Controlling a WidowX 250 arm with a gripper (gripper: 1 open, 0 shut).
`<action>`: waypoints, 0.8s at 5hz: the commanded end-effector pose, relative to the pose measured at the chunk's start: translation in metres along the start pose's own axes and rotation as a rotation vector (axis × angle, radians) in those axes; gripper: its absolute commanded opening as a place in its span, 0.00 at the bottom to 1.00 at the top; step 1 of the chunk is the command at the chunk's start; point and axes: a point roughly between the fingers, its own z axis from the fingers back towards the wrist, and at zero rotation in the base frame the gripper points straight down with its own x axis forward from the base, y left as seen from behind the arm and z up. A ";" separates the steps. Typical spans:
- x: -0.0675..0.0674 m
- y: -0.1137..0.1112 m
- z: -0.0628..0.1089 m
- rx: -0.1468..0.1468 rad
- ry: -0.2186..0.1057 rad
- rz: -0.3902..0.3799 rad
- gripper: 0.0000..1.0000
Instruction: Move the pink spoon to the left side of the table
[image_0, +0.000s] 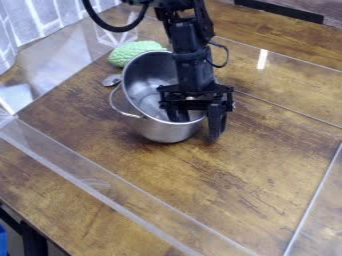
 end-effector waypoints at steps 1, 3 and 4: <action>0.001 -0.007 0.004 -0.006 -0.045 0.005 0.00; -0.001 -0.022 -0.002 -0.003 -0.037 -0.038 0.00; 0.002 -0.029 0.000 -0.013 -0.059 0.049 0.00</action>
